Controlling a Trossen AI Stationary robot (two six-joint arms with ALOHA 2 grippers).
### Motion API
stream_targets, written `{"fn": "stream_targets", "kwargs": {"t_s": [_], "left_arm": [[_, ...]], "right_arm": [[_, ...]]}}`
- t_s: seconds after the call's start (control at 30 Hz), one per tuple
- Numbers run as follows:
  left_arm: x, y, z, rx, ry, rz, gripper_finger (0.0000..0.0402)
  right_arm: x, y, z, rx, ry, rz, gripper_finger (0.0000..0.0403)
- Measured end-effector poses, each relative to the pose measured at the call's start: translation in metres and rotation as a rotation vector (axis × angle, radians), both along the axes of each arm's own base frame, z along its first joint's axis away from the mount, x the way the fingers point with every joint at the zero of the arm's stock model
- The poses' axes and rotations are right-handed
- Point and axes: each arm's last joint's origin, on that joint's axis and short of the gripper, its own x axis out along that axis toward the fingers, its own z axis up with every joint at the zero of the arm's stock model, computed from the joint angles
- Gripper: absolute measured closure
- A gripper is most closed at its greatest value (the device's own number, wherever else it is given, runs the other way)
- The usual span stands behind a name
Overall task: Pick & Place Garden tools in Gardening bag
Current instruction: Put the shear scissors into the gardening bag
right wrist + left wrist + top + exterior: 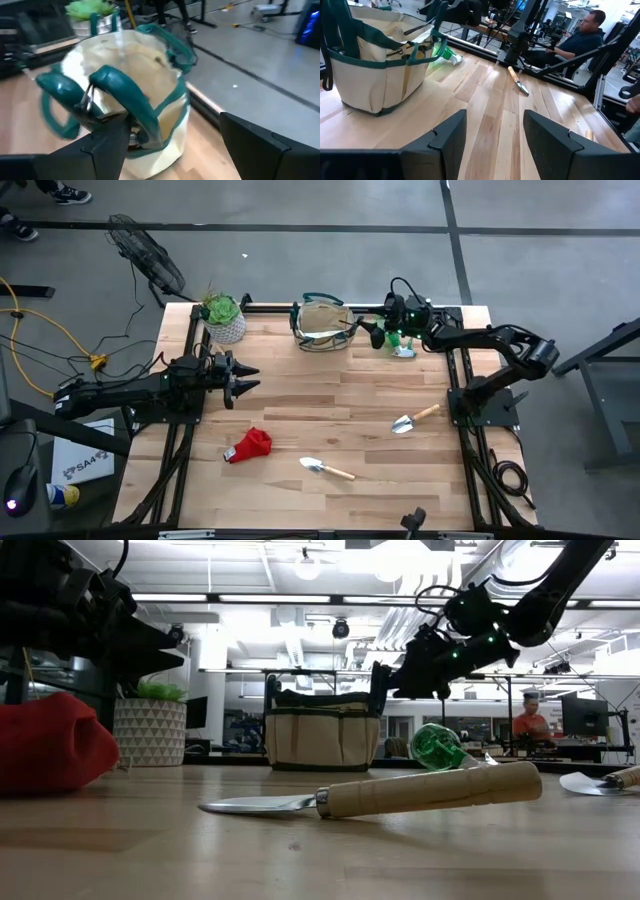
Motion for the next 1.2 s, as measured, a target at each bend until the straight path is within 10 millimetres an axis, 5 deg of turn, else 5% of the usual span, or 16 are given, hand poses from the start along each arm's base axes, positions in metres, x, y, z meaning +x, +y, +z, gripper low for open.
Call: {"fn": "stream_targets", "kwargs": {"t_s": [0.5, 1.2], "left_arm": [[0.0, 0.0, 0.0, 0.0, 0.0, 0.001, 0.0208], [0.0, 0.0, 0.0, 0.0, 0.0, 0.0, 0.0208]], "right_arm": [[0.006, -0.01, 0.016, -0.077, -0.013, -0.112, 0.011], [0.008, -0.01, 0.005, -0.041, 0.044, -0.083, 0.012]]}}
